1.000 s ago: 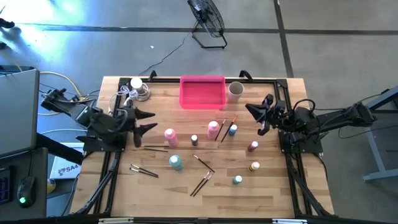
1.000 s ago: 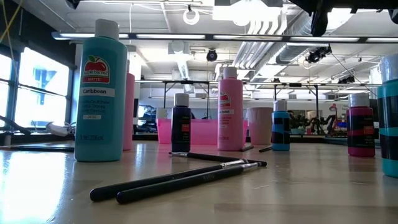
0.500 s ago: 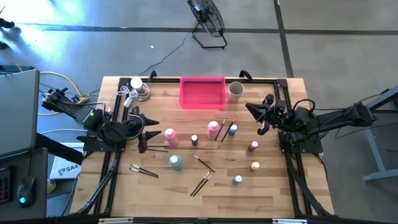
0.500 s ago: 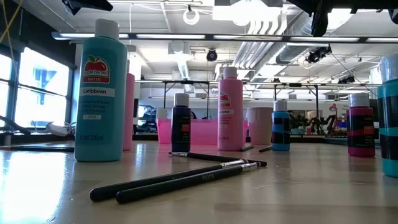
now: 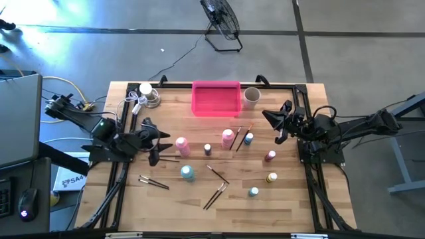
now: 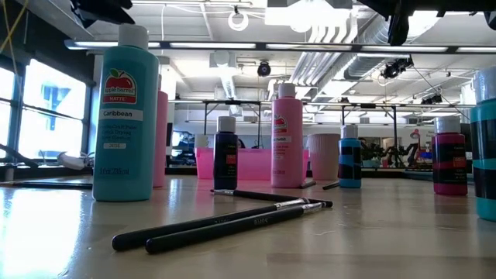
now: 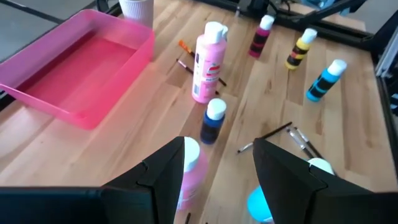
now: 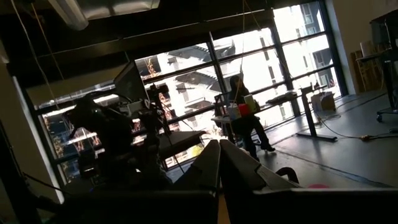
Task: Pick & Place Paint Supplies
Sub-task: Put the big pink paint bottle into the pink bin
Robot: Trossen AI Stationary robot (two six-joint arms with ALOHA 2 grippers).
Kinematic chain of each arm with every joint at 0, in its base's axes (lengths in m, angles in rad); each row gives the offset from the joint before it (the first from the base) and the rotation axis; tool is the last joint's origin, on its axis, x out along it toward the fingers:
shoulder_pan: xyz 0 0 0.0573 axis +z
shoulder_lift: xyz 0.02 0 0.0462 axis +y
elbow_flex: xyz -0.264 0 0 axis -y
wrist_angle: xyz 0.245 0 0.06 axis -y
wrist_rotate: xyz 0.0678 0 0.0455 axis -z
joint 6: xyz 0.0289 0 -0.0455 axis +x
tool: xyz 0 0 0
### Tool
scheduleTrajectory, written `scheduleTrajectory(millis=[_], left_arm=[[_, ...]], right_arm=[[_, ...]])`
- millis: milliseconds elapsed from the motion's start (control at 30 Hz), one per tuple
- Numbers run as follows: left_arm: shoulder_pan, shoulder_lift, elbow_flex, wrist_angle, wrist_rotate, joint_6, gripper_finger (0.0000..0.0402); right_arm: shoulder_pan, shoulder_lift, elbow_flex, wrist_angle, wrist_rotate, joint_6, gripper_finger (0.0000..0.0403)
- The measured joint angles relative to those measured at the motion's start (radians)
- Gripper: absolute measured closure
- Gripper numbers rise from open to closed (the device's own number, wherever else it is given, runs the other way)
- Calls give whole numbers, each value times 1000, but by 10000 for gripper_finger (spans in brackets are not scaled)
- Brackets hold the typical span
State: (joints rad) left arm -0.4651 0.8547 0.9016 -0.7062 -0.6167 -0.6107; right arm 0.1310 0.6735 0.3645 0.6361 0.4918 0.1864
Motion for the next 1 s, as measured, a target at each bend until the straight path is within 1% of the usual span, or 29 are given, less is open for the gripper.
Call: scheduleTrajectory(millis=[400, 733, 1000], left_arm=[[0, 80, 0, 0, 5, 3, 213], [0, 84, 0, 1, 54, -26, 213], [1, 80, 0, -25, 53, -31, 213]], right_arm=[[0, 0, 0, -1, 0, 0, 400], [0, 0, 0, -2, 0, 0, 400], [0, 0, 0, -2, 0, 0, 400]])
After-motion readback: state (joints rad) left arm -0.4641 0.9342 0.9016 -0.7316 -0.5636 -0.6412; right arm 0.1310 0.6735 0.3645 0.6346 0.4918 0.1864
